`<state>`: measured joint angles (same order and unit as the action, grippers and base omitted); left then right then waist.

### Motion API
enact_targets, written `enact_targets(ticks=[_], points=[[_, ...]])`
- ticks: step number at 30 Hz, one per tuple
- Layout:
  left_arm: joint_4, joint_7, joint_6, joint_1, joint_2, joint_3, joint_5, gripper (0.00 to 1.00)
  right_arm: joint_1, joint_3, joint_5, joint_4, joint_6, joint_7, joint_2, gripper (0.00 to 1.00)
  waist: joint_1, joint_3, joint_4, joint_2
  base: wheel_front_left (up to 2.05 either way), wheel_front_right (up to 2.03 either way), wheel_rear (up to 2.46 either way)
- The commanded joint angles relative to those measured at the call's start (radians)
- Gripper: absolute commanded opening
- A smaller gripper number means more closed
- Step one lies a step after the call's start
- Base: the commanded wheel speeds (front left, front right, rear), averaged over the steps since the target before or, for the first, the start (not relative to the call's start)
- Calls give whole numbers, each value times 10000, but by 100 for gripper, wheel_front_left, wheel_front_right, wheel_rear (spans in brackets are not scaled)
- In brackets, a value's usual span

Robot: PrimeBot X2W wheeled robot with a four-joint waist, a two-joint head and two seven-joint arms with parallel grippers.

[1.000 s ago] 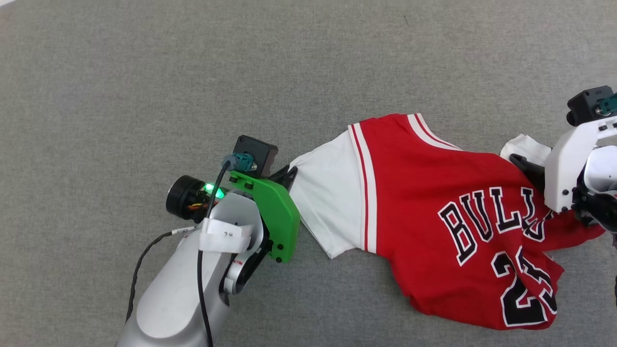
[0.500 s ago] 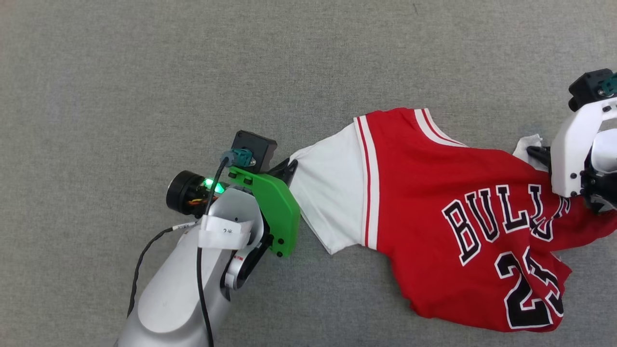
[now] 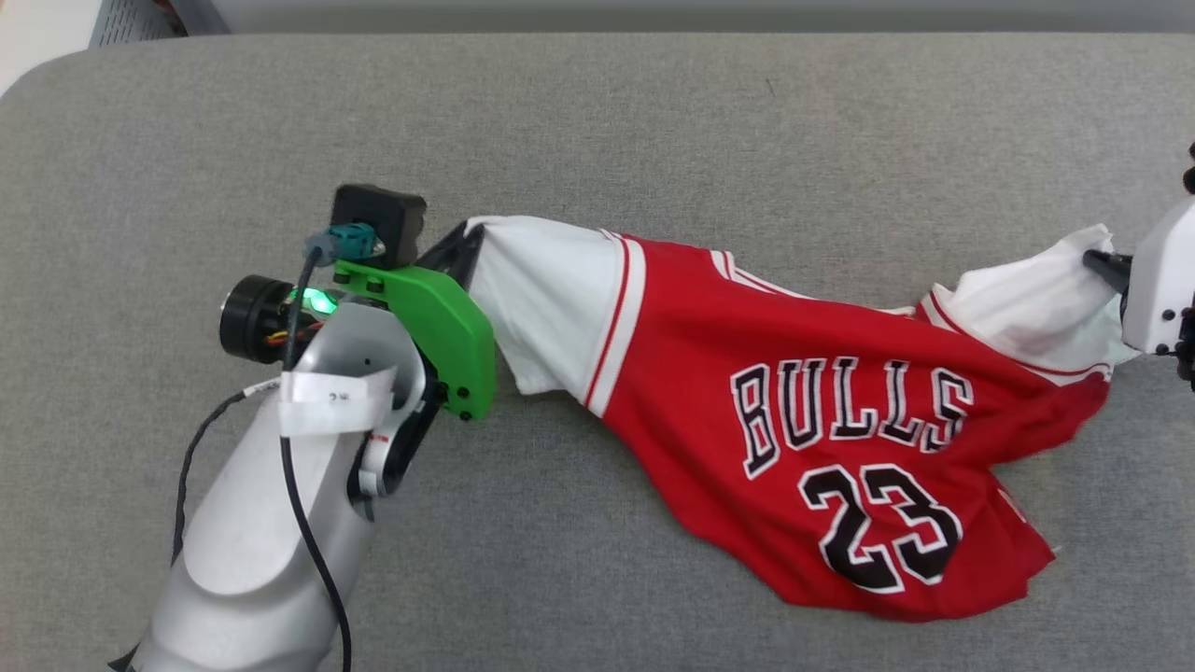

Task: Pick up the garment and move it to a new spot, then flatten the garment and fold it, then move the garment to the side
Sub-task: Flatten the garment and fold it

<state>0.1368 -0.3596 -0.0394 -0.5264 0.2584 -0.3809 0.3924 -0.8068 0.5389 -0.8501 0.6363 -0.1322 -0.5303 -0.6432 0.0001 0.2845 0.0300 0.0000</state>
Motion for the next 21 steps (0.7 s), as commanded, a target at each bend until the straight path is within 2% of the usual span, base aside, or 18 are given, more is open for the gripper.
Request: enact_targets(ticks=[1, 12, 21], points=[[104, 119, -52, -317, 116, 151, 93, 0, -253, -83, 0, 117, 15, 218, -44, 0, -1, -416, -172, 0, 0, 0, 0], [2002, 1008, 145, -2418, 331, 843, 216, 0, -1613, -615, 767, 1264, 15, 1485, 328, 0, -1, -985, -365, 0, 0, 0, 0], [4104, 2292, 276, -5289, 466, 898, -385, 0, -3688, -1226, 1568, 1971, 15, 2460, 665, 0, -1, -537, -430, 0, 0, 0, 0]])
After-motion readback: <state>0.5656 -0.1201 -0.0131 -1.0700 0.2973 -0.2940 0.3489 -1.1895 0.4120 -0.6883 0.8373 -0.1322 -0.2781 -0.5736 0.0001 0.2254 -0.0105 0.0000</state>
